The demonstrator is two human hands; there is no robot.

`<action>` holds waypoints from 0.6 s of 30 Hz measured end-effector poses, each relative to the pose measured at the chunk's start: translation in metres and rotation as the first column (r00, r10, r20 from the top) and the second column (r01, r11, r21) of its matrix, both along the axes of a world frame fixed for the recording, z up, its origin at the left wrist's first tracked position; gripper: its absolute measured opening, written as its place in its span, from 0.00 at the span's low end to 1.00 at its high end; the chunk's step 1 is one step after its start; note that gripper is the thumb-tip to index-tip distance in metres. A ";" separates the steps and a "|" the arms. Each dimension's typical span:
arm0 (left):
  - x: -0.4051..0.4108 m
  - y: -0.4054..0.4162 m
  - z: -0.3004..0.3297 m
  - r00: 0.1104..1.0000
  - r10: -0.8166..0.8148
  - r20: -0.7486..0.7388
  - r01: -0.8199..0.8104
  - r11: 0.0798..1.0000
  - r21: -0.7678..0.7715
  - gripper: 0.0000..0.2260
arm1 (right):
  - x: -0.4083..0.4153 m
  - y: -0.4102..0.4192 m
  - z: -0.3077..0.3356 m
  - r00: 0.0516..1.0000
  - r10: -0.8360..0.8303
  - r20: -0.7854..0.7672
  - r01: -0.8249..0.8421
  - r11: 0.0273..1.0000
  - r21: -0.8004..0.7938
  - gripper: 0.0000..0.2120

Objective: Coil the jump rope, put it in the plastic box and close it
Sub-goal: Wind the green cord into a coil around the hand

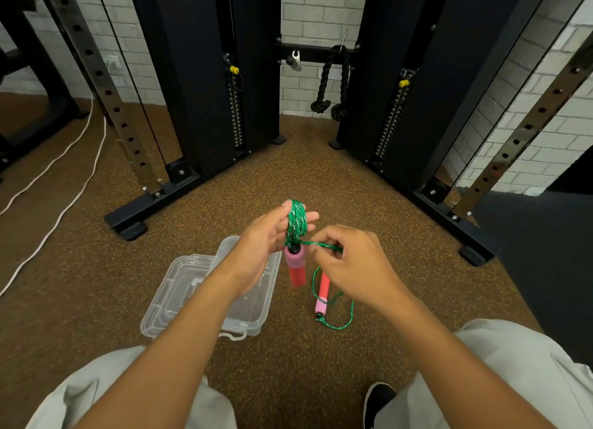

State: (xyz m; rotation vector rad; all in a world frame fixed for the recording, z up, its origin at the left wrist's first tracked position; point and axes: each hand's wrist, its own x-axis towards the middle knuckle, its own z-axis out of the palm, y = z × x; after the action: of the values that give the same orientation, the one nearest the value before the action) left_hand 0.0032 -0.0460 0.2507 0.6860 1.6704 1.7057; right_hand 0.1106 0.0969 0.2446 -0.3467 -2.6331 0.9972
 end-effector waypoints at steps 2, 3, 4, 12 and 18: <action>0.000 0.000 0.000 1.000 -0.021 -0.012 0.021 0.999 -0.028 0.22 | 0.002 0.003 0.005 1.000 -0.005 -0.025 0.005 1.000 -0.014 0.04; 0.001 0.001 0.000 0.999 -0.042 -0.003 0.042 0.998 -0.036 0.23 | 0.003 0.005 0.007 0.999 0.000 -0.036 0.000 1.000 -0.013 0.03; 0.002 0.001 0.000 0.998 -0.060 0.027 0.061 0.998 -0.028 0.24 | 0.003 0.006 0.009 0.999 0.011 -0.043 -0.011 1.000 -0.002 0.03; 0.005 0.003 -0.006 0.988 -0.154 -0.002 0.154 0.987 -0.042 0.22 | 0.005 0.010 0.013 0.994 0.106 -0.033 -0.102 0.990 0.094 0.04; 0.006 0.005 -0.012 0.974 -0.224 -0.032 0.220 0.971 -0.091 0.24 | 0.005 0.023 0.016 0.996 0.060 -0.068 -0.056 0.996 0.063 0.05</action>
State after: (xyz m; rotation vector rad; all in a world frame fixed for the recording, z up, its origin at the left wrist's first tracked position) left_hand 0.0093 -0.0415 0.2388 0.8388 1.6194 1.4624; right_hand 0.1154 0.1203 0.2607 -0.2186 -2.6179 0.9275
